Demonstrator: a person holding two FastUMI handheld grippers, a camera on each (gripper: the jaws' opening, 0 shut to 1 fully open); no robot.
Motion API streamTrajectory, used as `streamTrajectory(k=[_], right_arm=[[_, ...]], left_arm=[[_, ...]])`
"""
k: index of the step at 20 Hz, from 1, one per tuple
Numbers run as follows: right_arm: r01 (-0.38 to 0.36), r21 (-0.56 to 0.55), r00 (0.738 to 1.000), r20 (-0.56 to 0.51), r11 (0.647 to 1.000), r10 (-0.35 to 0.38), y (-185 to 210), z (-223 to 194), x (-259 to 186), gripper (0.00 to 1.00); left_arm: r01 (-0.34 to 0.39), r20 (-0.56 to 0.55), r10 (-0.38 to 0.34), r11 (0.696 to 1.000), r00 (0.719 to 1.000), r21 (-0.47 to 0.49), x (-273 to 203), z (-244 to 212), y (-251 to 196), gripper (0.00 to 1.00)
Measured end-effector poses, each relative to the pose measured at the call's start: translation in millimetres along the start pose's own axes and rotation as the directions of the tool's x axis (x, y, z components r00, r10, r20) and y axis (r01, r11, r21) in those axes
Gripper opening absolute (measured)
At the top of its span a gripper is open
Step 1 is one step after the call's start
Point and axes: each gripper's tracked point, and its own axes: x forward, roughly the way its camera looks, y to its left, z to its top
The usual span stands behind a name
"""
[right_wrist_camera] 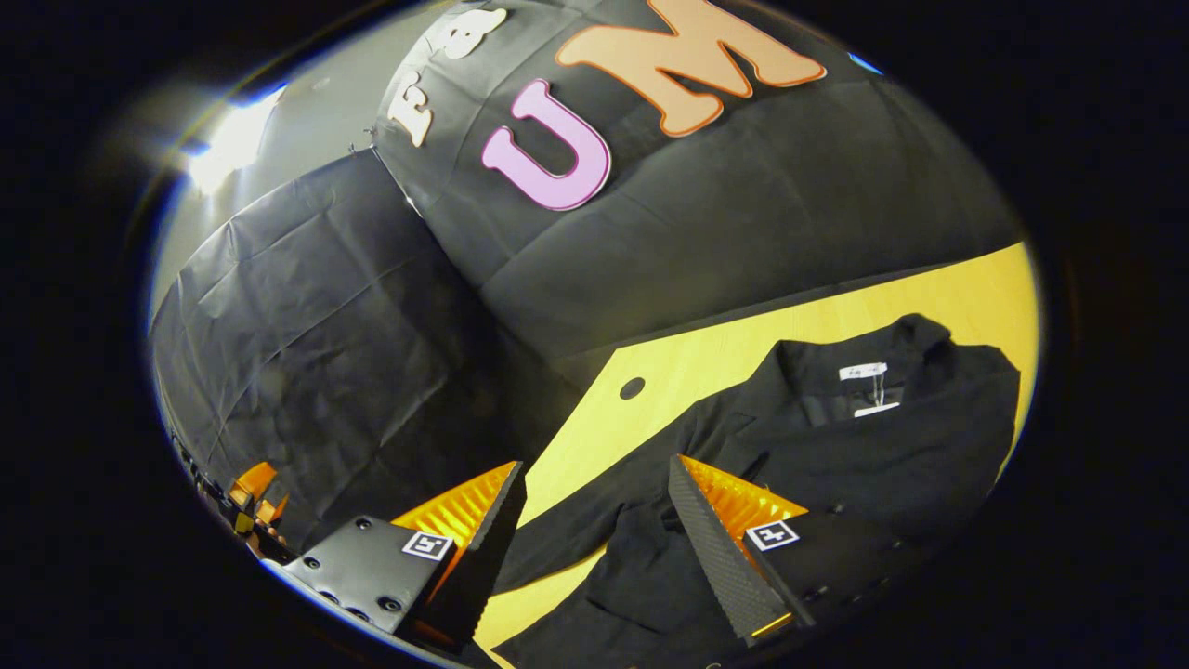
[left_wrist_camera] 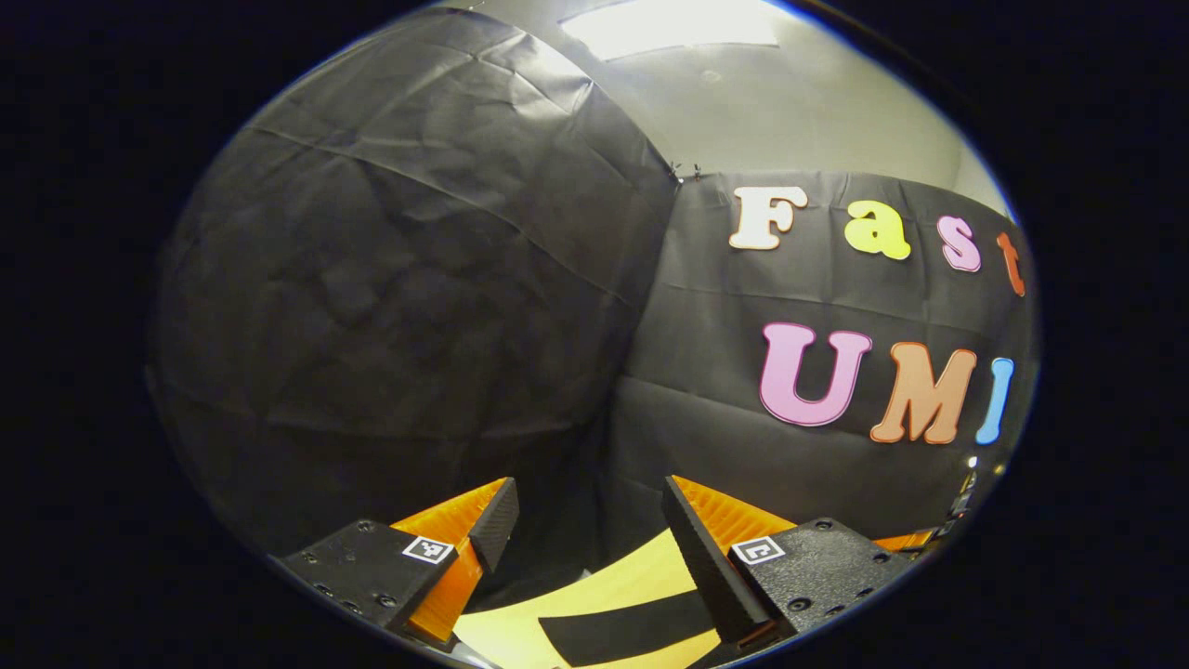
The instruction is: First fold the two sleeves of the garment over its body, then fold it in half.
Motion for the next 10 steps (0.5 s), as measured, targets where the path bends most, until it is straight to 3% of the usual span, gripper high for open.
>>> streamTrajectory(k=[5, 10], right_arm=[[0.059, 0.002, 0.993, 0.103, 0.998, -0.059, -2, 5, -64, 0.98], [0.126, 0.075, 0.966, 0.216, 0.989, -0.140, -12, 5, -128, 0.98]], left_arm=[[0.102, -0.190, -0.092, 0.994, 0.977, 0.045, 15, -93, -29, 0.92], [0.137, -0.386, -0.081, 0.983, 0.919, 0.119, 15, -199, -32, 0.93]])
